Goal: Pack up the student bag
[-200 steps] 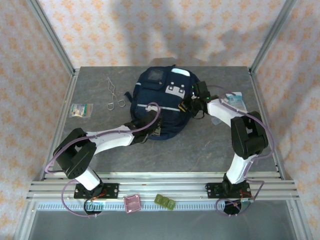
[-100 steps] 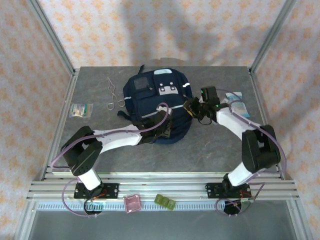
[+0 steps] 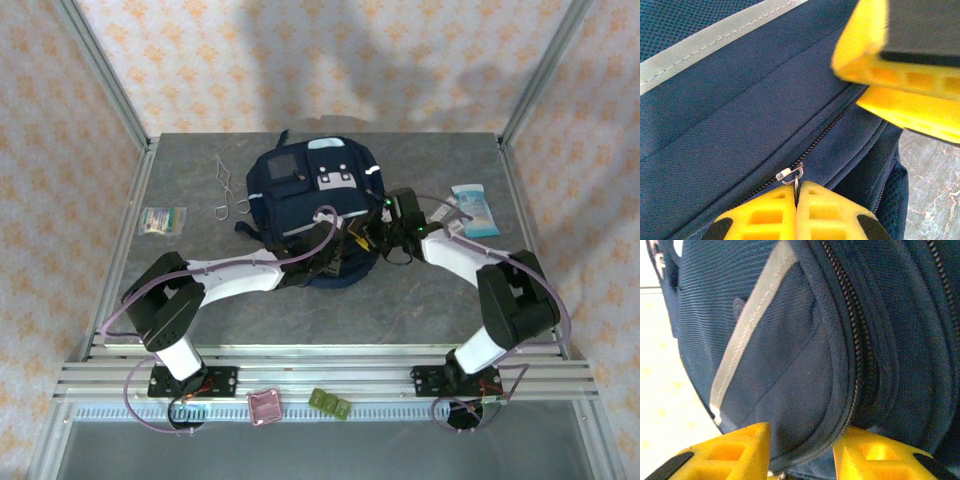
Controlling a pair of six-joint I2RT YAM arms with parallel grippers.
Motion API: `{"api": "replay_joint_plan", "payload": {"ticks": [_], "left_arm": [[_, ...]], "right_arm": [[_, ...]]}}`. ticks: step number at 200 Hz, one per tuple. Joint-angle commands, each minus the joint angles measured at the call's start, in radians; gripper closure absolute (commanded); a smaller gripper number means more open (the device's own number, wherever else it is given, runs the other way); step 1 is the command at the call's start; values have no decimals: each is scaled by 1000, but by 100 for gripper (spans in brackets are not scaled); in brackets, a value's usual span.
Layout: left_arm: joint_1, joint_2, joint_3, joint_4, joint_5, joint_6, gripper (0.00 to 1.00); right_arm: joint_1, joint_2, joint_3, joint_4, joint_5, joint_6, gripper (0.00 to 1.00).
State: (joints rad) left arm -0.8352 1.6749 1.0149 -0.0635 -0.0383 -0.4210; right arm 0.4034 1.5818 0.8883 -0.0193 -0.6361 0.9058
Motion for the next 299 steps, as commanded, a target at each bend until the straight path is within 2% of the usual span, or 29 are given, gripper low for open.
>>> {"api": "replay_joint_plan", "payload": {"ticks": [1,7,24,35,70,104,125,146,161,179,227,236,248,261,299], "left_arm": [[-5,-13,24,5,19,-2,100],[-5,-13,20,3,10,-4,100],[-6,-13,12,-23,-41,-9,100],[-3,-14,0,-43,-76,-11,100],[45,-55,-95,-70,-139,-47,100],[153,-171,-218,-93,-181,-45,100],[223,-227,-263,-110,-189,-24,100],[235,-240,-262,-116,-151,-11,100],[217,-229,-246,-100,-97,-12,100],[147,-201,-209,-78,-77,2,100],[13,-39,-26,-18,-4,12,100],[-1,-7,12,-5,9,9,100],[-15,34,63,-4,13,8,100],[-19,62,98,-1,18,8,100],[-20,72,113,8,31,8,100]], "right_arm": [[7,47,59,44,7,24,65],[7,58,65,47,9,27,70],[5,75,71,51,36,34,93],[1,78,69,65,41,43,100],[-28,60,65,60,58,36,100],[-74,27,55,46,72,12,100],[-91,29,68,36,79,-5,100],[-107,44,98,20,89,-26,100],[-121,62,136,0,96,-48,100],[-149,93,204,-41,102,-83,100],[-223,187,390,-141,108,-147,100],[-225,192,400,-147,97,-142,90],[-219,181,374,-120,58,-125,79],[-207,154,320,-89,26,-108,73],[-147,9,72,24,-41,-32,70]]}}
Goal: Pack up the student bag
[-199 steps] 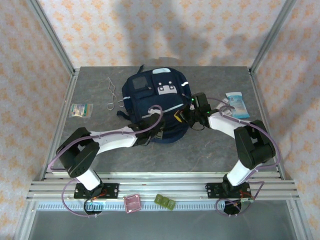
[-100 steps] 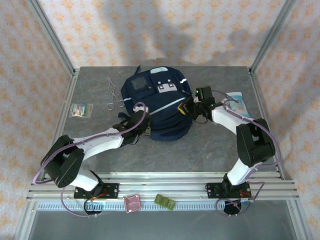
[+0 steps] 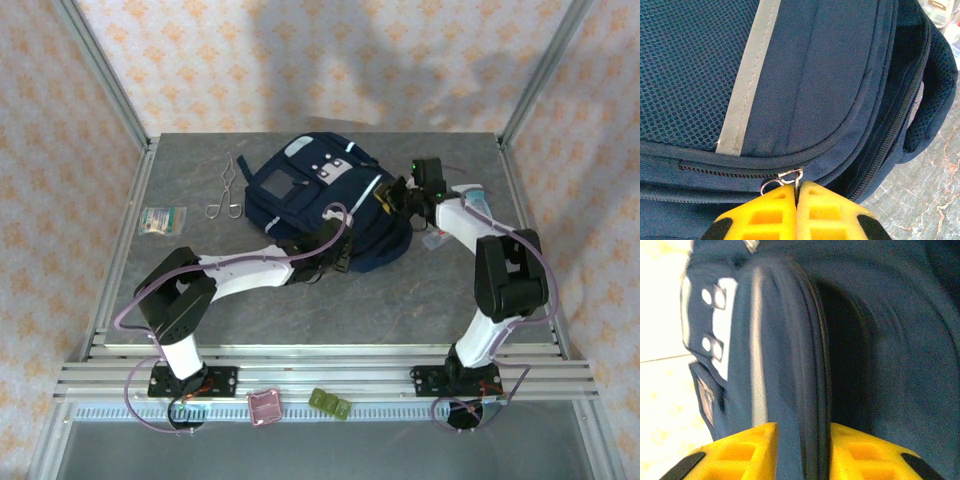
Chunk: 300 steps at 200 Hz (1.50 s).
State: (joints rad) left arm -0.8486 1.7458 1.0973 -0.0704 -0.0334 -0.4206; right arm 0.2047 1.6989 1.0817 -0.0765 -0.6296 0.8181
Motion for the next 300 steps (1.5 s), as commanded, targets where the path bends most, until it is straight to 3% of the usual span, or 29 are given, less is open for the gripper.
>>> {"api": "replay_joint_plan", "payload": {"ticks": [1,39,91,105,152,162,188,209,233,260,300], "left_arm": [[-6,1,31,14,25,8,100],[-6,-9,13,5,-2,14,100],[8,-36,-48,-4,-97,8,100],[31,-55,-76,-3,-109,1,100],[176,-118,-149,-38,-193,-1,100],[202,-136,-159,-39,-210,2,93],[206,-171,-162,-39,-208,21,63],[180,-196,-166,-27,-186,30,52],[137,-225,-169,-20,-197,30,45],[115,-242,-177,-19,-202,12,43],[92,-312,-248,98,-183,7,35]], "right_arm": [[54,-111,-127,84,-48,58,70],[139,-173,-225,171,-36,121,72],[147,-110,-201,191,-13,117,96],[147,-112,-202,188,8,115,100],[147,-122,-205,194,42,117,100],[147,-127,-208,206,39,121,100],[148,-136,-187,232,13,101,100],[147,-148,-164,261,4,74,84],[149,-153,-116,296,-14,54,76],[149,-177,-82,297,-21,26,76],[147,-229,-69,76,69,-102,73]]}}
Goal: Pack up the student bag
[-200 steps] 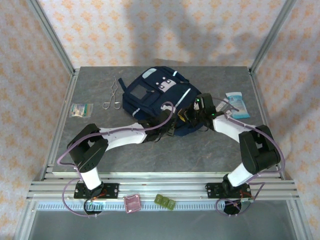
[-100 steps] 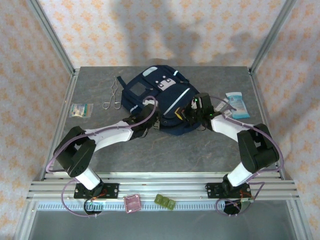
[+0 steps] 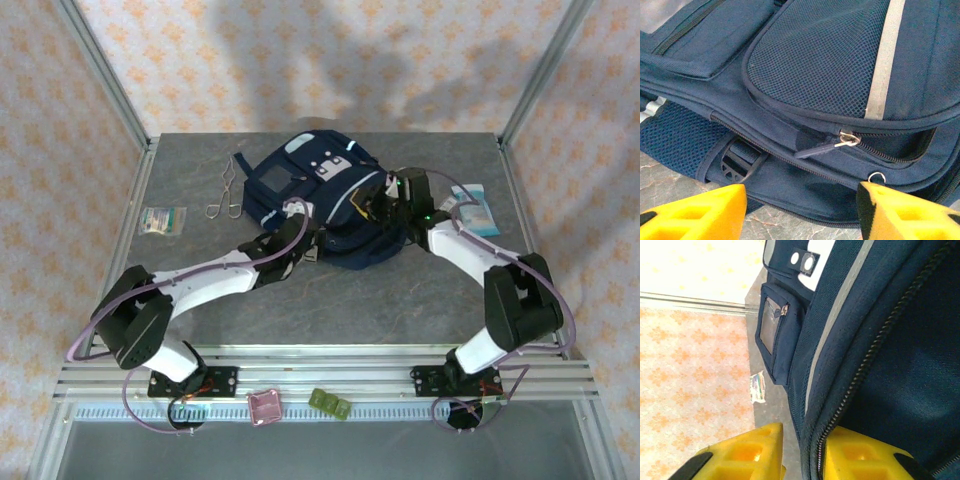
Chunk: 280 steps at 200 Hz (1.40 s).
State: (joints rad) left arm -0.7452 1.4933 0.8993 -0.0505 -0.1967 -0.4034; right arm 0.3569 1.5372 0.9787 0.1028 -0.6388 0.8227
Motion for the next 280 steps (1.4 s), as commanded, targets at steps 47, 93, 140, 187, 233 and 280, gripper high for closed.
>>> {"api": "replay_joint_plan", "payload": {"ticks": [47,93,140,187,233,280], "left_arm": [[-10,-114,-96,201,27,-4,30],[-38,-31,12,113,40,57,30],[-66,20,57,121,78,73,29],[-71,219,288,-28,113,191,20],[-84,472,556,-176,42,320,19],[-86,649,755,-278,-83,391,19]], "right_arm": [[-31,-245,-35,-288,286,-200,56],[-172,-350,-113,-401,348,-198,46],[-262,-351,-145,-540,470,-199,44],[-344,-392,-210,-534,439,-186,42],[-371,-423,-280,-504,405,-177,42],[-380,-439,-308,-492,391,-183,42]]}}
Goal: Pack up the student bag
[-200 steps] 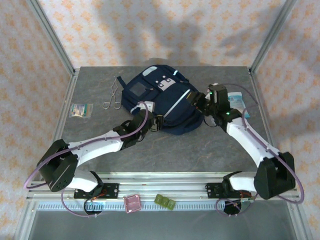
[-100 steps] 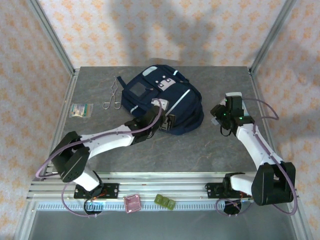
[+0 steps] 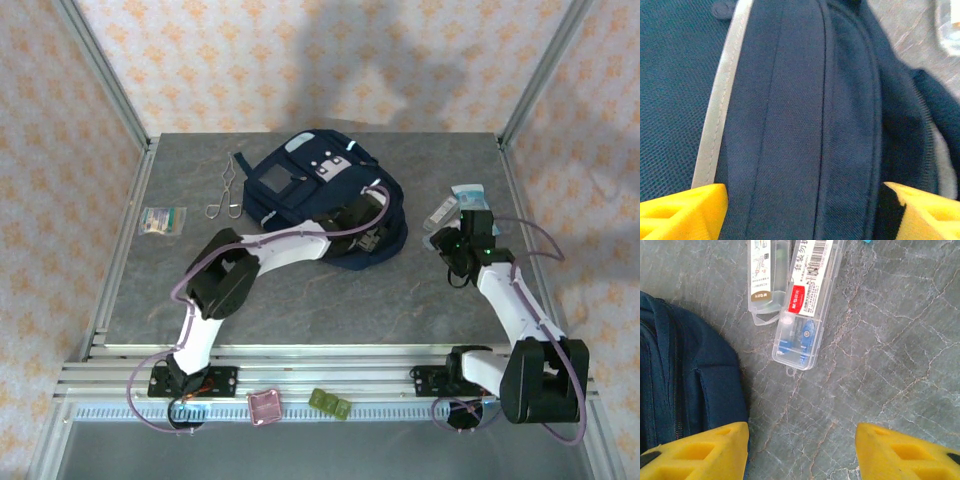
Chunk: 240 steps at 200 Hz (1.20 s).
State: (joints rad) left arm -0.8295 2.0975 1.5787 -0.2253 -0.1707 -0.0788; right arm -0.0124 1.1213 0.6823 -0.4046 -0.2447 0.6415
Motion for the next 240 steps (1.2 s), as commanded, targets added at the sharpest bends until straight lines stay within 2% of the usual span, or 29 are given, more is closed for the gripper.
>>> {"api": "replay_joint_plan", "payload": {"ticks": [1,23,56,79,93,107,130,150,175,187,210,219,232,240], "left_arm": [[-2,47,77,-104,-115,66,19],[1,62,106,-109,-179,84,29],[32,29,122,-120,-134,79,53],[52,6,111,-120,-132,83,61],[54,6,101,-118,-149,87,71],[52,7,85,-109,-169,86,71],[21,-14,12,-26,-305,96,64],[15,-11,-3,-7,-286,98,45],[14,38,22,-33,-274,94,44],[14,51,31,-34,-284,96,55],[14,33,40,-27,-297,106,89],[16,21,50,-36,-300,112,99],[15,-3,73,-57,-305,123,100],[16,-20,88,-71,-307,130,100]], "right_arm": [[-11,-23,-12,16,-4,-2,43],[-11,-26,-22,24,-22,-1,43],[-11,-28,-40,46,-40,10,43],[-11,-25,-54,63,-59,22,43],[-11,-25,-59,69,-63,26,43],[-10,-25,-64,70,-67,27,43],[-11,-26,-72,77,-77,32,43],[-11,-23,-82,87,-86,37,43],[-11,-21,-84,92,-93,39,43],[-11,-20,-85,93,-96,40,43],[-11,-23,-84,83,-77,31,44],[-11,-22,-79,70,-52,25,44],[-11,-15,-65,56,-24,12,42],[-11,-4,-52,38,4,8,36]]}}
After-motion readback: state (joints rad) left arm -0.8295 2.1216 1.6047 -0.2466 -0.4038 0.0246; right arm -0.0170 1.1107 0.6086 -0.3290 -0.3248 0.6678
